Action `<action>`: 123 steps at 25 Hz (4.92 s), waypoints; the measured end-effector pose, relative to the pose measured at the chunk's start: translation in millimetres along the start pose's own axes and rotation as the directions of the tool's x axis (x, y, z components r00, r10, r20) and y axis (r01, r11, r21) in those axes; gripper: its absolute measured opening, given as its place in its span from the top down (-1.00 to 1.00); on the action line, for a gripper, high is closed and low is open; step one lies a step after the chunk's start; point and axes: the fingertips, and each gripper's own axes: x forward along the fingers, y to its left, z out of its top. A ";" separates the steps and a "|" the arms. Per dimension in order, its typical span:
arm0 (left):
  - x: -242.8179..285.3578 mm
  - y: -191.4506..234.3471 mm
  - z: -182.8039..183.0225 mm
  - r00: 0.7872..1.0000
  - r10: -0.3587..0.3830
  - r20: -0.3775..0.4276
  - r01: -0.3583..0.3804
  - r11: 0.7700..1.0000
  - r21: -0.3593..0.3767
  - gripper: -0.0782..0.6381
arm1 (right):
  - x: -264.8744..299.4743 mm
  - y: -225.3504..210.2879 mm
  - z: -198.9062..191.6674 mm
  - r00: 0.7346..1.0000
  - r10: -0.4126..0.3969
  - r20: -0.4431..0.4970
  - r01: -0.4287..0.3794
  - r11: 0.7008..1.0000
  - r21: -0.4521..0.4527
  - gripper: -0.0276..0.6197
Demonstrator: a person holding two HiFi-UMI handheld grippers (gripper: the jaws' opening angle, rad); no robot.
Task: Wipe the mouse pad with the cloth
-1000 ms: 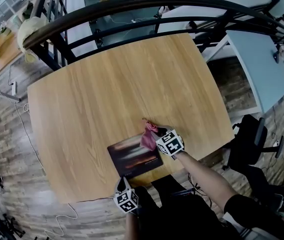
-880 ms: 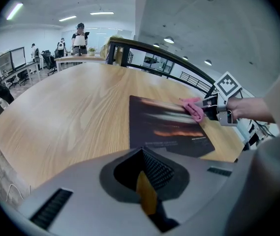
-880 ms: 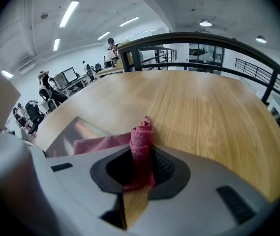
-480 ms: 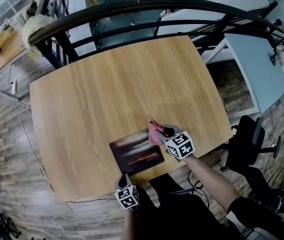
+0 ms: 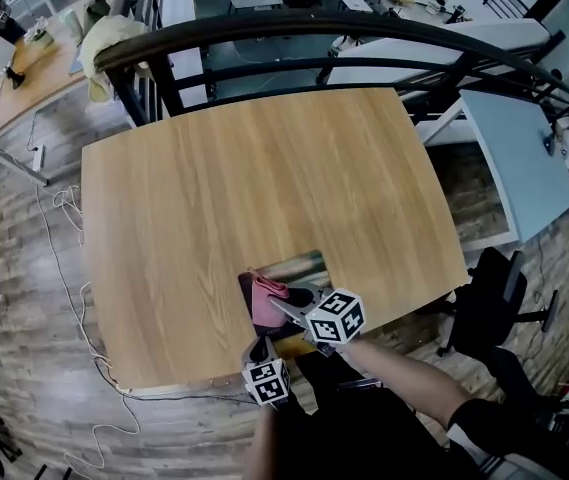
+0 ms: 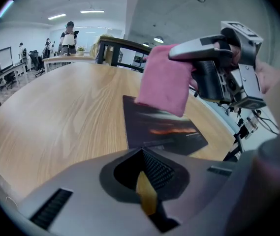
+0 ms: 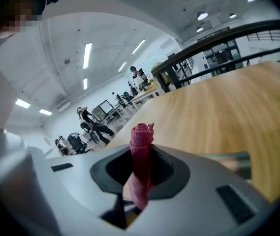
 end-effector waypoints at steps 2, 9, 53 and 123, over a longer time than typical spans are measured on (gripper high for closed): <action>1.0 -1.8 -0.7 1.000 -0.005 0.000 0.005 1.000 -0.010 0.72 | 16.9 12.9 -7.3 0.999 0.044 -0.007 -0.044 0.998 0.047 0.70; -1.5 -0.7 -0.4 1.000 0.005 0.011 -0.005 1.000 -0.031 0.72 | 63.7 -17.9 -61.0 0.993 -0.005 -0.117 0.026 0.983 0.184 0.70; -2.3 16.7 1.6 0.995 0.082 -0.061 -0.084 0.996 -0.032 0.72 | -56.9 -172.1 -87.4 0.933 -0.270 -0.240 0.277 0.961 -0.005 0.69; 78.1 24.4 111.3 0.878 -0.239 -0.415 0.425 0.789 0.443 0.72 | 39.4 -9.5 -153.1 0.910 -0.113 -0.399 0.098 0.993 -0.059 0.69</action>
